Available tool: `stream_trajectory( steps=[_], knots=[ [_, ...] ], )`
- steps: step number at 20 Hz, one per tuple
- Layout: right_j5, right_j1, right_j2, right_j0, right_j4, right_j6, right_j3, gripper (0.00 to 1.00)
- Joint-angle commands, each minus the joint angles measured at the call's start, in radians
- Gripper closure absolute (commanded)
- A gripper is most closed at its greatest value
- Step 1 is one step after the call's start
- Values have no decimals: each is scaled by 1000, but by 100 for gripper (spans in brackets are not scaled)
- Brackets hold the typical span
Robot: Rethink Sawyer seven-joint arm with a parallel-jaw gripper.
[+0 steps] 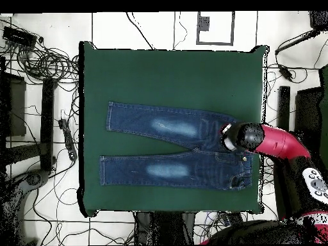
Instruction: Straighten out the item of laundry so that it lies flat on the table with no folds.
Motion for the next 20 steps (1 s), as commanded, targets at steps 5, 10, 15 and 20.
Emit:
stream_trajectory(
  steps=[5, 10, 15, 20],
  knots=[
    [4, 138, 208, -37, -117, -420, -180, 100],
    [47, 138, 237, -53, -142, -452, -210, 100],
    [92, 142, 268, -65, -163, -498, -249, 100],
    [138, 161, 292, -71, -175, -564, -309, 100]
  ],
)
